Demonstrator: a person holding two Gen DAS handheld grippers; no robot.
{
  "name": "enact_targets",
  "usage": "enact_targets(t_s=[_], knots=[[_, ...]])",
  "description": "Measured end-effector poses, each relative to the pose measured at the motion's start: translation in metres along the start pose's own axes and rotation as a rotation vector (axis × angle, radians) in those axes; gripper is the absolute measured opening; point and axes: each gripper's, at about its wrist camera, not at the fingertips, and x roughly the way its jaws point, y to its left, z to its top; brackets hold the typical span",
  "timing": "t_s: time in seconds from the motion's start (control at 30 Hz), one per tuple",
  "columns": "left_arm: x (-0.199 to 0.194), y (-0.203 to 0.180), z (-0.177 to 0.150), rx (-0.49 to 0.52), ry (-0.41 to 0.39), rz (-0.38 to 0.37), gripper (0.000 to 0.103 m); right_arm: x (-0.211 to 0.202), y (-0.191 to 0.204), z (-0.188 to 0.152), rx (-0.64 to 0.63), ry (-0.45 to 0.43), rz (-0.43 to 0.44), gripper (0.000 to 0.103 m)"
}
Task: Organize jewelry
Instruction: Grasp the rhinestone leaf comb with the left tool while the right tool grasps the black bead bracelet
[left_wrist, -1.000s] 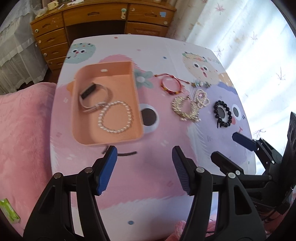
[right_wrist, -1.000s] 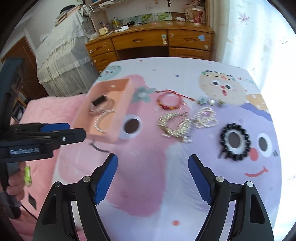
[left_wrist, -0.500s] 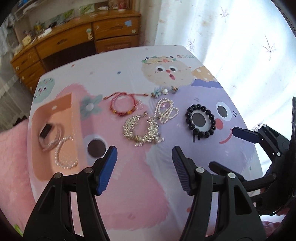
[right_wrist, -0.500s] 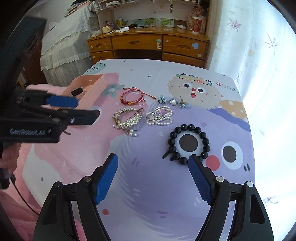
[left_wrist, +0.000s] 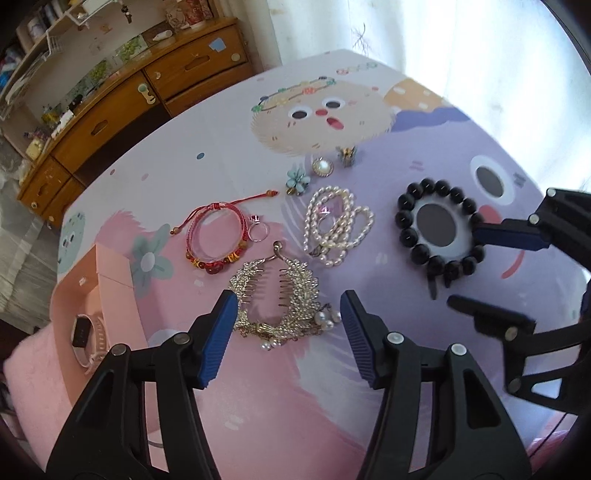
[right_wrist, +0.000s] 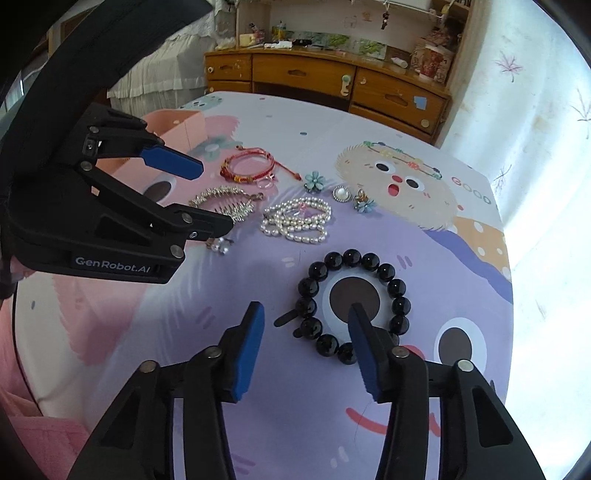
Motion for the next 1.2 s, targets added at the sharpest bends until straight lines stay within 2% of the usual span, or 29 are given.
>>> enact_targets(t_s=[0.07, 0.2, 0.3, 0.43, 0.5, 0.57, 0.87, 1.03, 1.2], knots=[[0.009, -0.003, 0.001, 0.021, 0.01, 0.003, 0.054, 0.008, -0.005, 0.0, 0.02, 0.01, 0.021, 0.04], [0.025, -0.006, 0.005, 0.035, 0.055, -0.002, 0.042, 0.018, -0.009, 0.001, 0.033, 0.03, 0.025, 0.039], [0.036, -0.004, 0.008, 0.011, 0.079, -0.013, 0.04, 0.027, -0.014, 0.003, 0.054, 0.053, 0.035, 0.031], [0.042, 0.002, 0.015, -0.03, 0.086, -0.058, 0.034, 0.035, -0.019, 0.003, 0.074, 0.075, 0.058, 0.025], [0.043, 0.005, 0.017, -0.053, 0.094, -0.099, 0.023, 0.037, -0.02, 0.004, 0.08, 0.08, 0.063, 0.021], [0.044, 0.01, 0.019, -0.087, 0.106, -0.13, 0.023, 0.039, -0.023, 0.006, 0.095, 0.086, 0.068, 0.015], [0.039, 0.017, 0.02, -0.141, 0.121, -0.153, 0.023, 0.04, -0.044, 0.011, 0.29, 0.113, 0.156, 0.014], [0.019, 0.024, 0.019, -0.178, 0.113, -0.131, 0.023, 0.023, -0.043, 0.015, 0.33, 0.084, 0.172, 0.014], [-0.012, 0.036, 0.015, -0.271, 0.099, -0.147, 0.023, 0.003, -0.039, 0.021, 0.408, 0.048, 0.21, 0.014]])
